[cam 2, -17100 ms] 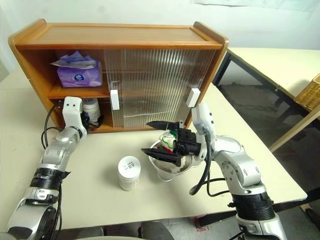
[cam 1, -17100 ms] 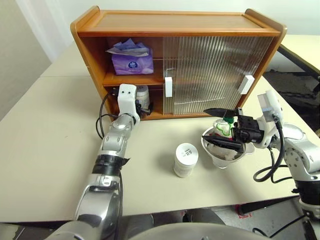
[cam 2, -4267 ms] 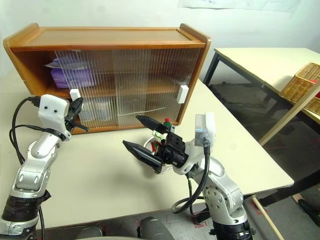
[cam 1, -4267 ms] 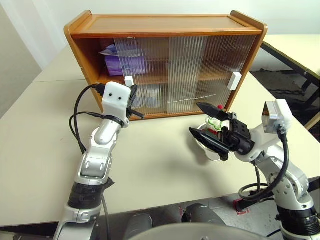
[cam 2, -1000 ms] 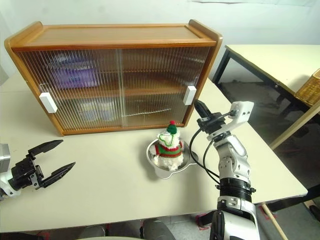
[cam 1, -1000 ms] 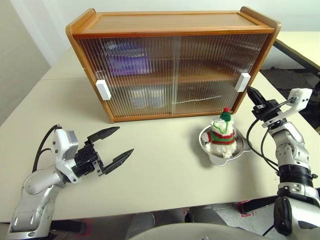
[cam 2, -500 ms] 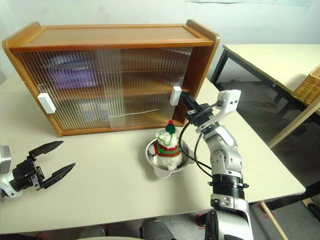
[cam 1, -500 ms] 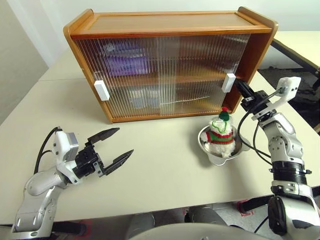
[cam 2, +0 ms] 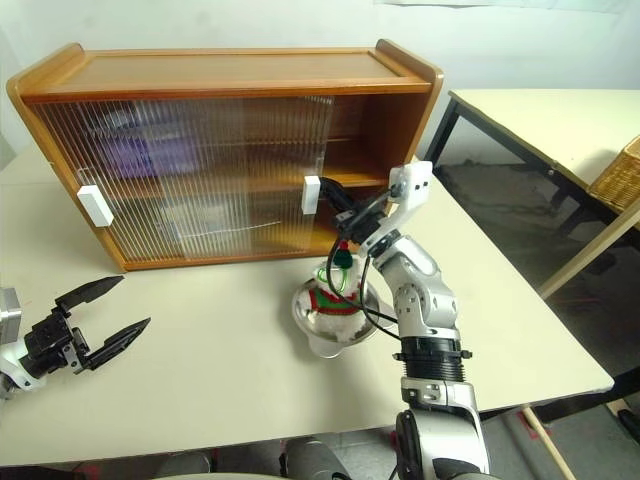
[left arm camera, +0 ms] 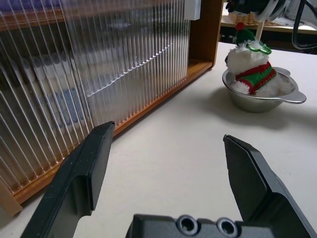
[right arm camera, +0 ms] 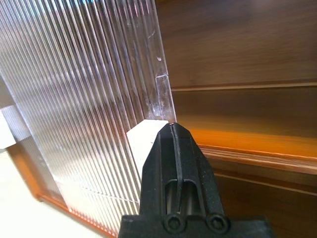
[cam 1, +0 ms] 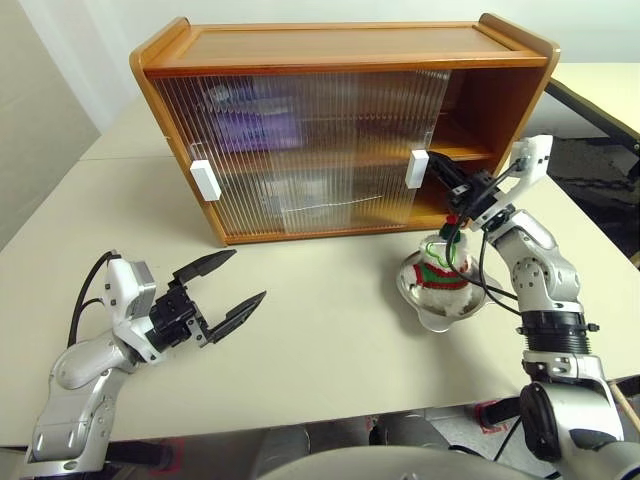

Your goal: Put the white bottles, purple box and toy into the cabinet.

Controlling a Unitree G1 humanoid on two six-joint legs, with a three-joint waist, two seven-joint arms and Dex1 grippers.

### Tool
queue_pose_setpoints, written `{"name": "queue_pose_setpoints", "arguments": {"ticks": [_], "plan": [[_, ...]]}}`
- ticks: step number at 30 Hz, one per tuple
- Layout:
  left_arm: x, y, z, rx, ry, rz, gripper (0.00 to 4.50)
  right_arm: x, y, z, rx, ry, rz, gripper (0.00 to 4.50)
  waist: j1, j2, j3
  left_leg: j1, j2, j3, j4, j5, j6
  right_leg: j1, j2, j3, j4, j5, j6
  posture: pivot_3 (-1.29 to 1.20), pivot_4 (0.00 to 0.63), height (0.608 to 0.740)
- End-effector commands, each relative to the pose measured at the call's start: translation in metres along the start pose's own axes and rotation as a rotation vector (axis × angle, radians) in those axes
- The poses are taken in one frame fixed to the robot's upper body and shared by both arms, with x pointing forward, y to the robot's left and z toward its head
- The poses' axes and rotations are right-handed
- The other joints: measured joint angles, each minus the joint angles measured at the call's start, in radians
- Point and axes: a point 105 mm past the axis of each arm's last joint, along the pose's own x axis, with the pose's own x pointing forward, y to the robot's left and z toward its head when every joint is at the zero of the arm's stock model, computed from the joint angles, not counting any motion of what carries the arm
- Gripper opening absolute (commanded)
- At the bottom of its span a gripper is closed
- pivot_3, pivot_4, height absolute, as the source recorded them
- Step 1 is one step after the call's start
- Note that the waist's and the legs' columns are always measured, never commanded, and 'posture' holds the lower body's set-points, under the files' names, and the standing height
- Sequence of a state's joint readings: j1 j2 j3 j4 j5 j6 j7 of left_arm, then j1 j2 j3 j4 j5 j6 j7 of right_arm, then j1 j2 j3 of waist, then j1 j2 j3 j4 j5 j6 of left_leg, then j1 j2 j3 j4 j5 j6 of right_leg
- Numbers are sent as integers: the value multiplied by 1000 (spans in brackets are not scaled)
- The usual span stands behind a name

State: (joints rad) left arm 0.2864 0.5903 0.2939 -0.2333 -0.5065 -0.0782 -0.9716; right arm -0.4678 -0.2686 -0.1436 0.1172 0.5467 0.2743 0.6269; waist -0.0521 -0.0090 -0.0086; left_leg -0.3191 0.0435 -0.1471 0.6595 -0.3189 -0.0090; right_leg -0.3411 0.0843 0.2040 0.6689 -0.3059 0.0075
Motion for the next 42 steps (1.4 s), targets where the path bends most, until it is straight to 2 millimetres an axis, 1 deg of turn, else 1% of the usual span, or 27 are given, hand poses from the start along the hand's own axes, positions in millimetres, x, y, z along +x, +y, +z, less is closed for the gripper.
{"name": "queue_pose_setpoints", "arguments": {"ticks": [1, 5, 9, 15, 26, 33, 35, 38, 39, 42], "plan": [[1, -2, 0, 15, 10, -8, 4500, 8, 12, -3, 10, 30, 30, 17, 0, 0, 0, 0, 0, 0, 0, 0, 0, 0, 0, 0, 0, 0, 0, 9, 0, 740], [0, -2, -1, 17, 12, -7, 4500, 11, 20, -7, 31, 49, 41, 17, 2, 0, 0, 0, 0, 0, 0, 0, 0, 0, 0, 0, 0, 0, 0, 11, 0, 740], [0, -2, -1, 21, 18, -6, 4500, 18, 34, -9, 42, 58, 81, 17, 2, 0, 0, 0, 0, 0, 0, 0, 0, -1, 0, 0, 0, -1, -1, 13, 0, 740], [4, -4, 1, 20, 15, -7, 4500, 25, 47, -16, 68, 59, 122, 17, 4, 0, 0, 0, 0, 0, 0, 0, 0, -1, 0, 0, 0, -1, -1, 15, 0, 740], [3, -6, 1, 17, 17, 3, 4500, 33, 68, -17, 103, 49, 192, 17, 6, 0, 0, 0, 0, 0, -1, 0, 0, -2, 0, -1, 0, -1, -3, 25, 0, 740], [3, -8, 1, 13, 20, -1, 4500, 29, 68, -19, 109, 62, 196, 17, 5, 0, 0, 0, 1, 0, -1, 0, 0, -3, 1, -1, 1, -1, -3, 19, 0, 740], [4, -7, 1, 13, 20, -3, 4500, 26, 67, -20, 112, 84, 204, 17, 5, 0, 0, 0, 1, 0, -1, 0, 0, -3, 1, -1, 1, -1, -3, 17, 0, 740], [5, -7, 2, 14, 20, -10, 4500, 13, 58, -17, 120, 133, 228, 613, 9, -1, 0, -1, 1, 0, -1, 0, -1, -2, 1, -1, 1, -2, -3, 7, 0, 740], [5, -7, 2, 13, 19, -11, 4500, 9, 54, -16, 115, 144, 225, 908, 9, -1, -1, -1, 0, 0, -1, 1, -1, -2, 0, -1, 1, -2, -4, 7, 0, 740], [6, -7, 2, 9, 17, -20, 4500, -12, 33, -10, 101, 205, 206, 2062, 15, -1, -1, -1, 0, 0, 0, 1, -2, -2, 0, -1, 1, -2, -4, 1, 0, 740]]}}
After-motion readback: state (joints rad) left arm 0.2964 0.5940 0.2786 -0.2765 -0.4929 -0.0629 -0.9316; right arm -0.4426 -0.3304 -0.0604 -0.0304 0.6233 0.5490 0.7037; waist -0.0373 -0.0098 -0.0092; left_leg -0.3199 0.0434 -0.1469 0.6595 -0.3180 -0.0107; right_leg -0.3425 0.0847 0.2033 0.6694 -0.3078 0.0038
